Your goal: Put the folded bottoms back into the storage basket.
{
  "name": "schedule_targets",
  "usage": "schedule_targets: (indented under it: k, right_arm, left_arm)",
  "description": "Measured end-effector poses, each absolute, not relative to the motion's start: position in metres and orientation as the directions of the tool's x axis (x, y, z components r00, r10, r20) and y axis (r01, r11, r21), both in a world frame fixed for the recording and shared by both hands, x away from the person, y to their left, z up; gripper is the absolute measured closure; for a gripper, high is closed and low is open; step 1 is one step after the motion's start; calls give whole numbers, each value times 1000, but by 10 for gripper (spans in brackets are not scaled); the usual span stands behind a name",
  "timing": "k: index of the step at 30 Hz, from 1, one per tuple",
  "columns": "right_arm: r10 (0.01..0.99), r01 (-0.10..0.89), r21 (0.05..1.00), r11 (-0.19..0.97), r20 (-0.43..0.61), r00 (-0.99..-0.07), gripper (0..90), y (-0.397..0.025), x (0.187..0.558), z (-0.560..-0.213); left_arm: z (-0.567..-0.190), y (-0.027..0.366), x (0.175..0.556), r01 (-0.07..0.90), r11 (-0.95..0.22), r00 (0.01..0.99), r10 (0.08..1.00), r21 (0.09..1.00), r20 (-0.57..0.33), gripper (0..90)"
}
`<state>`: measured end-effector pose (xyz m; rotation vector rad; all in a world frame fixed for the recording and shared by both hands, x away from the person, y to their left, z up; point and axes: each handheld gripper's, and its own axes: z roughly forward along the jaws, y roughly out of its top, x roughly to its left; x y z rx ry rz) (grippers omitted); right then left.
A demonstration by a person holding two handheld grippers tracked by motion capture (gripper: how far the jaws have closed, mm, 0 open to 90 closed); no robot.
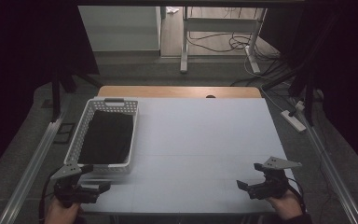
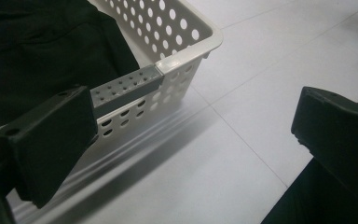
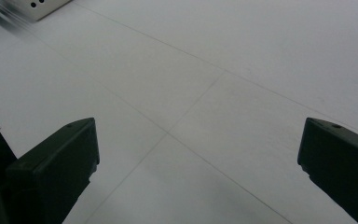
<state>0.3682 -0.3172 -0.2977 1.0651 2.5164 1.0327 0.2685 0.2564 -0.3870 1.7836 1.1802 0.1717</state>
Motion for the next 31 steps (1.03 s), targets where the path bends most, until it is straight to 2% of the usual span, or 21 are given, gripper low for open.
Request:
schedule_targets:
  k: [31]
  right_arm:
    - [752,581,665,469,44,-657,0,-338,352,-294]
  left_arm:
    - [-387,255,269,647,-85,520,776,758,-357,0]
